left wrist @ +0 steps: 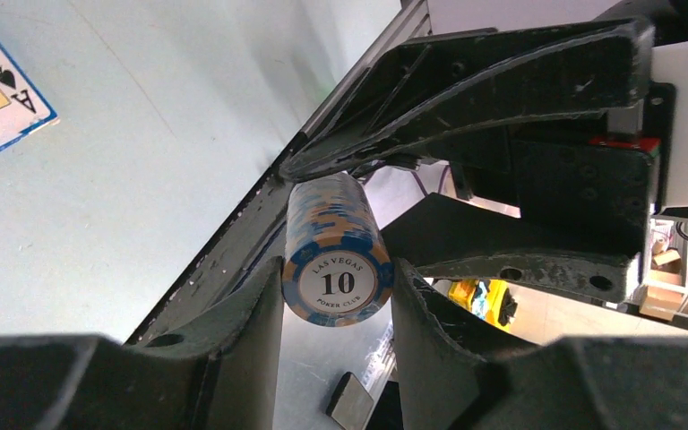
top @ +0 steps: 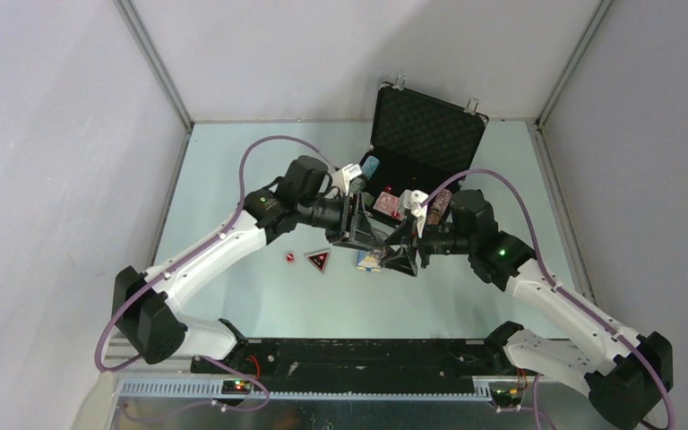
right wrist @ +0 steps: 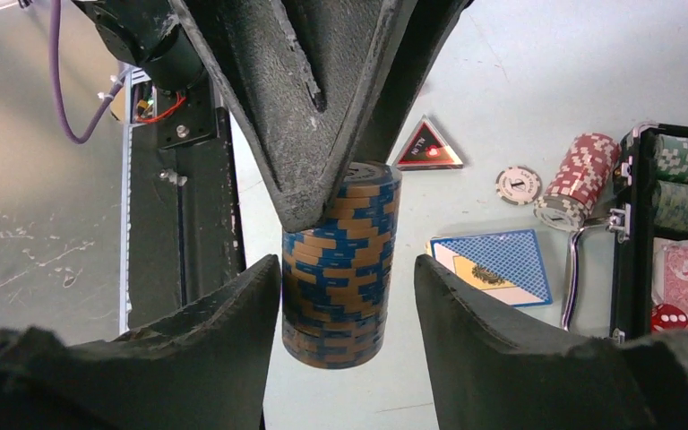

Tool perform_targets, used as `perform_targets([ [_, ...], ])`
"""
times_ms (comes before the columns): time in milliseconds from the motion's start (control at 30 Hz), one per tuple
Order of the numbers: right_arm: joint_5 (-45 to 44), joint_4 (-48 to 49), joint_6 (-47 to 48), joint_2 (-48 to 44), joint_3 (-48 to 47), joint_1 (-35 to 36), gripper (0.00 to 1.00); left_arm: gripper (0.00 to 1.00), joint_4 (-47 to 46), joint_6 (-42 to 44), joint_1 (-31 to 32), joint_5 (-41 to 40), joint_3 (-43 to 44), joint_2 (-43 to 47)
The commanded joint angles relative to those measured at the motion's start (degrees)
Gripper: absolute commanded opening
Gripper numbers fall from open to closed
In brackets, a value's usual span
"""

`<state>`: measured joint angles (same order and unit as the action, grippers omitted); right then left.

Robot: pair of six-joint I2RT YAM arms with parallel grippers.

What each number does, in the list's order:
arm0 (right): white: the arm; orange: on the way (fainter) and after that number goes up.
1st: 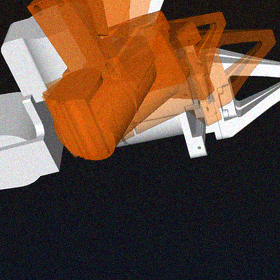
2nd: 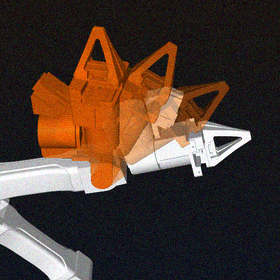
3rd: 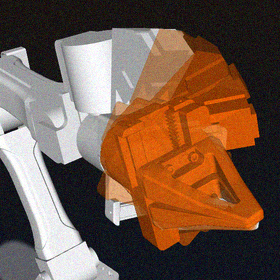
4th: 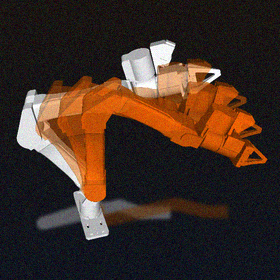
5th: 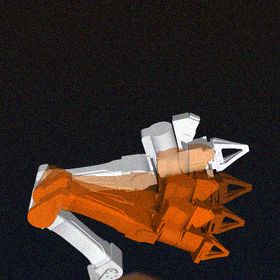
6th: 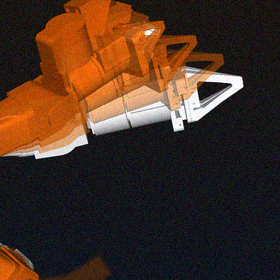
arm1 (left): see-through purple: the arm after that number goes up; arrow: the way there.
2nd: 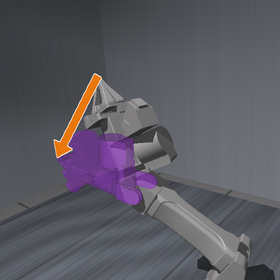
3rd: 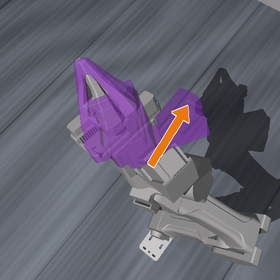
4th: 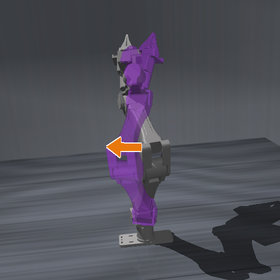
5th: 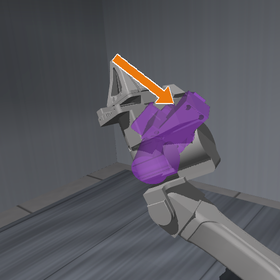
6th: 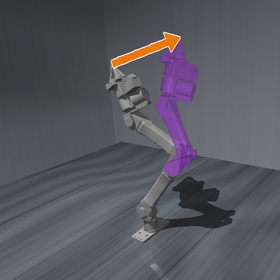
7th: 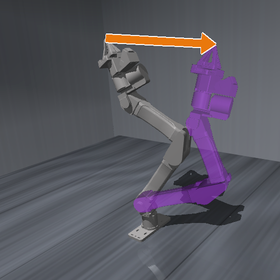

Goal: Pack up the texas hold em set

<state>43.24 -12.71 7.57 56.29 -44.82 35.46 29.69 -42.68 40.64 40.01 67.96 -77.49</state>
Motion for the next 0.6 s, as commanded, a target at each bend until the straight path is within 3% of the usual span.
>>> perform_targets([
  [0, -1.1, 1.7, 0.8, -0.1, -0.2, 0.3, 0.58, 0.16, -5.0, -1.4, 0.5, 4.8, 4.4, 0.2],
  [100, -1.0, 0.7, 1.5, -0.2, -0.3, 0.3, 0.53, 0.16, -5.7, -1.1, 0.5, 5.0, 4.5, 0.2],
  [133, -1.1, 0.6, 1.5, -0.2, -0.3, 0.4, 0.42, 0.17, -5.7, -1.1, 0.5, 5.1, 4.7, 0.1],
  [233, -2.1, 1.0, 0.5, -0.4, -0.3, 0.3, 0.32, 0.28, -3.5, 0.6, 0.5, 2.8, 5.1, 0.1],
  [300, -3.6, 1.6, -1.5, -0.4, -0.2, -0.3, 0.3, 0.46, -1.0, 2.3, 0.3, -2.0, 6.0, 1.0],
  [333, -5.5, 2.2, -3.2, -0.3, -0.2, -0.6, 0.27, 0.66, -0.6, 2.6, 0.2, -3.5, 6.0, 1.4],
  [367, -8.5, 2.4, -4.2, 0.3, -0.2, -1.3, 0.25, 0.75, -0.1, 2.9, -0.2, -6.6, 6.0, 2.5],
  [400, -10.4, 3.0, -6.9, 0.7, -0.2, -1.9, 0.2, 0.92, 0.1, 2.9, -0.5, -8.0, 5.7, 3.1],
  [467, -14.7, 3.5, -11.4, 1.7, -0.2, -4.5, 0.14, 0.99, 0.4, 3.0, -1.7, -12.1, 4.7, 5.0],
  [567, -20.8, 4.7, -18.7, 3.7, -0.3, -9.8, 0.04, 1.0, 1.4, 4.3, -4.0, -19.1, 2.8, 9.3],
])
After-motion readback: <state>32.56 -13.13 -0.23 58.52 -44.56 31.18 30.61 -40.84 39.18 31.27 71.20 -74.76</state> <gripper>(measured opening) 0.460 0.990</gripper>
